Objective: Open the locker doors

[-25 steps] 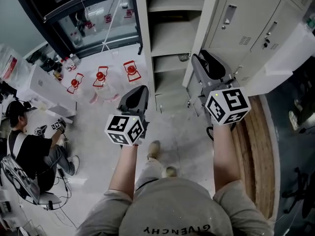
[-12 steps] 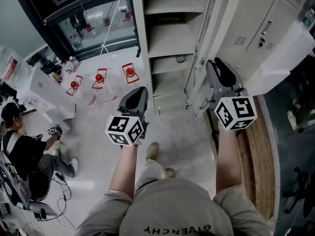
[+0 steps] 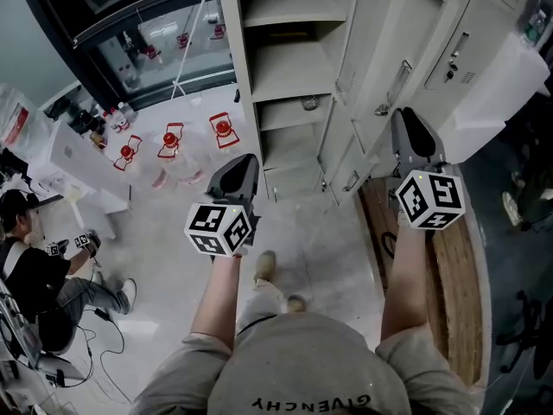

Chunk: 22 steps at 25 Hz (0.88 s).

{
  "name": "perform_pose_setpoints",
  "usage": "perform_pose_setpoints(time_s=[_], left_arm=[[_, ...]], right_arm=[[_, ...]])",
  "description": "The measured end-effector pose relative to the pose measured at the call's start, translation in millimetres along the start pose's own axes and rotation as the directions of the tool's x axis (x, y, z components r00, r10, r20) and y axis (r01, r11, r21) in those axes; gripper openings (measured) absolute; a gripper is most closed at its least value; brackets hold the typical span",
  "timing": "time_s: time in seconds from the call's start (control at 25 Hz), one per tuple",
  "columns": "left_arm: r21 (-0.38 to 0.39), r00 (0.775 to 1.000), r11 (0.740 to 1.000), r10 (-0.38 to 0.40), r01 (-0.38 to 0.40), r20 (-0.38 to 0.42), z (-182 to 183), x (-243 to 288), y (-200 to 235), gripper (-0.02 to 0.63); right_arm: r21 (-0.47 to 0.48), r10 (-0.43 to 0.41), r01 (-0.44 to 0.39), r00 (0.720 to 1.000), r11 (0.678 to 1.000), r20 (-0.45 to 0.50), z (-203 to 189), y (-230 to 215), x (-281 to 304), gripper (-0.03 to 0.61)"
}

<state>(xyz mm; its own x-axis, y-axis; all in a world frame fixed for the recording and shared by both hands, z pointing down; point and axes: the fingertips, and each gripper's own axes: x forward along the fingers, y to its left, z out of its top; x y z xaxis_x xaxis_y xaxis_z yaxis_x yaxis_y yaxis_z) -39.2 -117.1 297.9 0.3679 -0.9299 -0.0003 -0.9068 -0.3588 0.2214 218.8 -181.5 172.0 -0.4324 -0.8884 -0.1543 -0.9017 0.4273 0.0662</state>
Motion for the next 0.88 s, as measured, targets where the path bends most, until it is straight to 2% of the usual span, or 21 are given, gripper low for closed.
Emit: perform_pose_setpoints(time_s=[0.32,0.6,0.88], left_arm=[[0.001,1.0,1.0,0.009,-0.009,-0.008,-0.5,4.3,-1.0,-0.002],[0.001,1.0,1.0,0.013,-0.013,-0.007,0.1,7.1,1.8,-0.002],[-0.007,1.0,1.0,0.014,-0.014,-0.013,-4.4,8.0,0.9,-0.002]], right_arm=[[0.009,-0.096,0.096,0.995,0.995,-0.005,-1.4,-44.9,-5.0,0.055],[0.0,-0.161,0.162,0.987,0.987,0.005,0.3,-61.4,-6.6,0.046],[0.008,-0.155,0.155,0.987,0.988,0.031,-2.0,-53.6,-12.2,0.022]])
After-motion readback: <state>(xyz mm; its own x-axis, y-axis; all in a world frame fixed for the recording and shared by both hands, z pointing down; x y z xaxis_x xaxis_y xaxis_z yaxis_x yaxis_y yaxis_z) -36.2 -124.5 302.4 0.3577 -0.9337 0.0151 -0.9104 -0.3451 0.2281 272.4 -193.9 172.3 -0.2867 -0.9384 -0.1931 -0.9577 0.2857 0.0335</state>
